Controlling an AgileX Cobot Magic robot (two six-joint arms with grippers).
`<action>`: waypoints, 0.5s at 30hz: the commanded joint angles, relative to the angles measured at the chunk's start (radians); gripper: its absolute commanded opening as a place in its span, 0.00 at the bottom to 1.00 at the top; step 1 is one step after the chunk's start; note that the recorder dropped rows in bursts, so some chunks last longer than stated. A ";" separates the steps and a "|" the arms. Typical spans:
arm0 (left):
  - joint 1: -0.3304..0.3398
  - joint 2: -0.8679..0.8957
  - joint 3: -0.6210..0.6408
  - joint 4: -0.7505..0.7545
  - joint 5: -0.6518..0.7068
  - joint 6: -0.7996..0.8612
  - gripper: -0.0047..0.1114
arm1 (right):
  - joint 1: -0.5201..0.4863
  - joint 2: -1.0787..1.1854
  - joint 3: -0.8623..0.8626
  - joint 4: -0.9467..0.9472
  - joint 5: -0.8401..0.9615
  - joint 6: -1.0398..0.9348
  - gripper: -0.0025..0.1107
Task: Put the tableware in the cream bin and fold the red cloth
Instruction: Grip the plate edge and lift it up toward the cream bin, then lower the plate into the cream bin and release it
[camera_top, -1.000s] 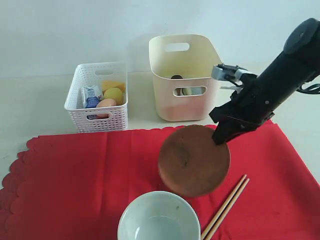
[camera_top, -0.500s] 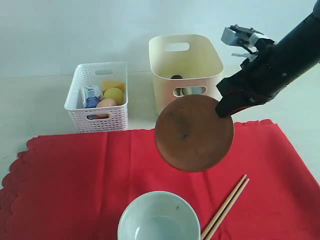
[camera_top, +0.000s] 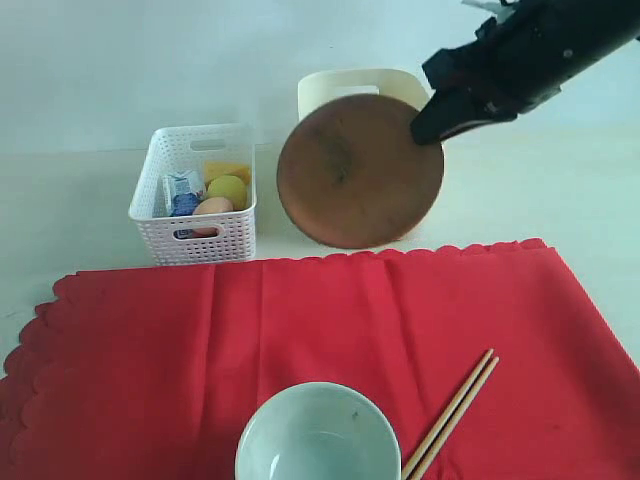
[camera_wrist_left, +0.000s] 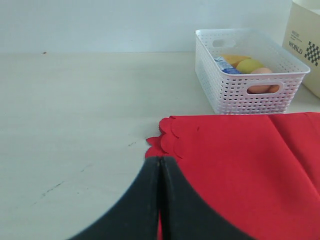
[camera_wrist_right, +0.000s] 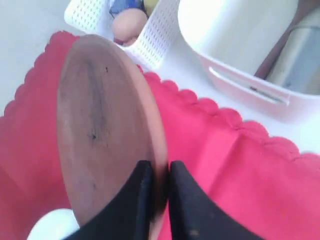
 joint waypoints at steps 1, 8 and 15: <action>0.002 -0.006 0.004 -0.006 -0.010 -0.001 0.04 | -0.001 -0.012 -0.100 0.019 -0.013 0.042 0.02; 0.002 -0.006 0.004 -0.006 -0.010 -0.001 0.04 | -0.017 0.049 -0.266 -0.003 -0.089 0.129 0.02; 0.002 -0.006 0.004 -0.006 -0.010 -0.001 0.04 | -0.019 0.199 -0.424 -0.082 -0.170 0.231 0.02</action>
